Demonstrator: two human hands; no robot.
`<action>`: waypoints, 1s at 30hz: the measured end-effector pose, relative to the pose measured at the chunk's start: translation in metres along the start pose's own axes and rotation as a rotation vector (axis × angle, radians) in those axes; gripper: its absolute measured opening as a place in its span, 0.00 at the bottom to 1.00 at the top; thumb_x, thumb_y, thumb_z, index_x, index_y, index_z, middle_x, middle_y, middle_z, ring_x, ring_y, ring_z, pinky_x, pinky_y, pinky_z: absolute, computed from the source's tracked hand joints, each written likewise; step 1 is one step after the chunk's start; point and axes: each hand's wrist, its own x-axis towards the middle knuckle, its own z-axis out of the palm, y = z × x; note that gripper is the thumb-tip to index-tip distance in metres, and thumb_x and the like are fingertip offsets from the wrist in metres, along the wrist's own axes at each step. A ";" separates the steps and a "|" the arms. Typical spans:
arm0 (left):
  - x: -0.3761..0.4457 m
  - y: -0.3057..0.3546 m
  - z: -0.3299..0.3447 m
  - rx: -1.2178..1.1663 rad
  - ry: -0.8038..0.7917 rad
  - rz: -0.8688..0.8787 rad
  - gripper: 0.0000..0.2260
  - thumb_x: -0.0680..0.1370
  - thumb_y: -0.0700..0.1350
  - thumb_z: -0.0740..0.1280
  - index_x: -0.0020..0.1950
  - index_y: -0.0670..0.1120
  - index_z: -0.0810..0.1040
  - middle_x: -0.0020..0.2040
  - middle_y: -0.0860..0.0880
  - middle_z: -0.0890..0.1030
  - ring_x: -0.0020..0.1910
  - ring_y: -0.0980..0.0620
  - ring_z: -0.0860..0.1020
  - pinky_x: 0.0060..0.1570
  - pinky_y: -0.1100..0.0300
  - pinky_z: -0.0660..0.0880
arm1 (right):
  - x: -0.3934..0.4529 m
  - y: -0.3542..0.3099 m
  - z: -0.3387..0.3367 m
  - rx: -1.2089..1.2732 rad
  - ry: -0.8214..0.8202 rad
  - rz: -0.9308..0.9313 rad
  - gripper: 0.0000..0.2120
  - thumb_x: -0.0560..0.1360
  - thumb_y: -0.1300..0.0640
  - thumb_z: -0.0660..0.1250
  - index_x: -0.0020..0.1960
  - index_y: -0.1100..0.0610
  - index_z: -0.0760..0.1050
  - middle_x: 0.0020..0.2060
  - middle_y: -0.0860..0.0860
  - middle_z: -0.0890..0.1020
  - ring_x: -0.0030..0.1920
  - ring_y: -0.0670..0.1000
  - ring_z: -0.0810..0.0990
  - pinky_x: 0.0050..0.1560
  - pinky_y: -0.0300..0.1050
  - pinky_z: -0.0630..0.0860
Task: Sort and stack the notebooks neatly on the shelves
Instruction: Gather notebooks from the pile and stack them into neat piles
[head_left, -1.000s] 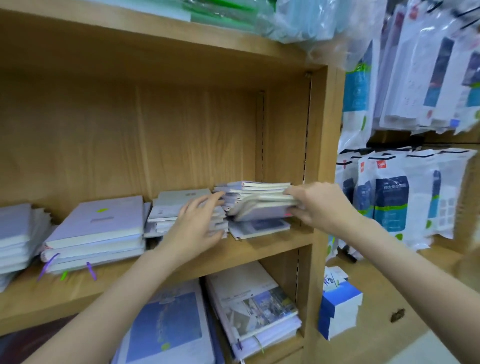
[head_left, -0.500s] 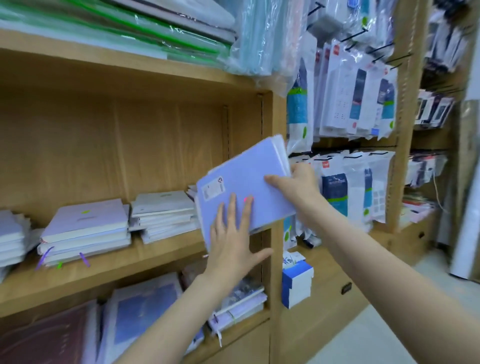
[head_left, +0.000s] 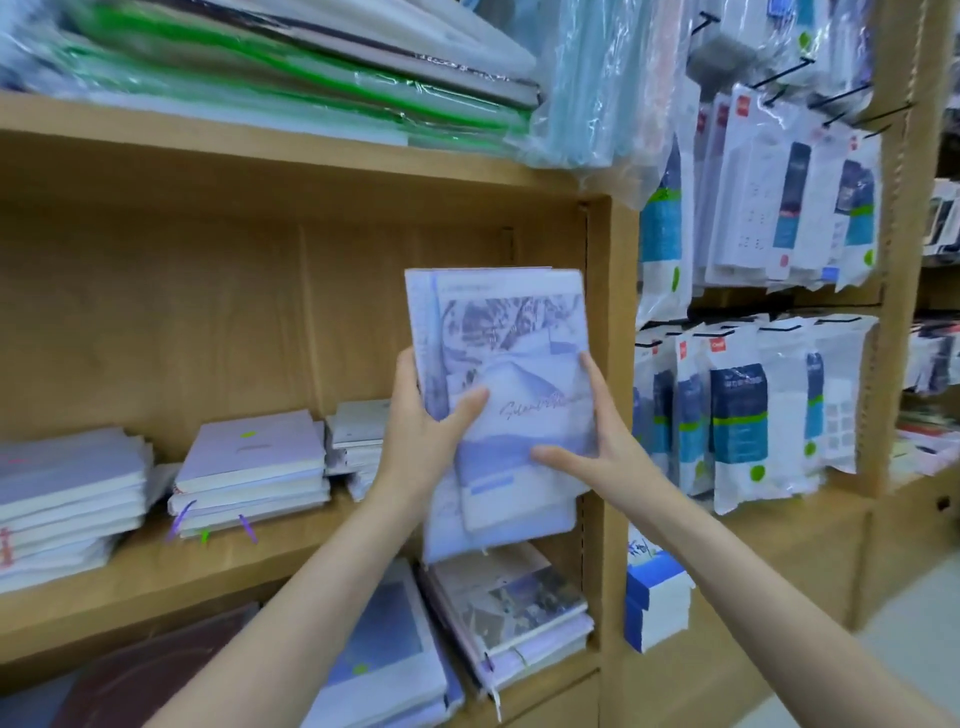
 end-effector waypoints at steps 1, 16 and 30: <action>0.006 -0.002 0.002 -0.069 0.050 -0.068 0.16 0.73 0.39 0.70 0.56 0.52 0.69 0.55 0.48 0.77 0.55 0.48 0.78 0.52 0.51 0.77 | 0.000 0.007 -0.002 0.001 0.024 0.006 0.45 0.68 0.53 0.73 0.74 0.39 0.48 0.66 0.29 0.60 0.63 0.30 0.66 0.61 0.30 0.69; 0.151 -0.069 0.016 -0.002 0.072 -0.635 0.09 0.81 0.44 0.59 0.59 0.44 0.73 0.45 0.48 0.77 0.48 0.48 0.78 0.48 0.55 0.75 | 0.155 0.039 -0.033 0.246 0.341 0.329 0.15 0.76 0.61 0.66 0.61 0.59 0.68 0.52 0.54 0.79 0.51 0.55 0.79 0.46 0.48 0.80; 0.084 -0.123 -0.001 0.480 -0.362 -0.445 0.16 0.74 0.35 0.68 0.60 0.46 0.75 0.55 0.50 0.75 0.45 0.69 0.74 0.39 0.78 0.71 | 0.125 0.111 -0.026 -1.074 0.016 -0.048 0.20 0.76 0.47 0.65 0.67 0.45 0.71 0.67 0.46 0.71 0.65 0.57 0.64 0.59 0.48 0.59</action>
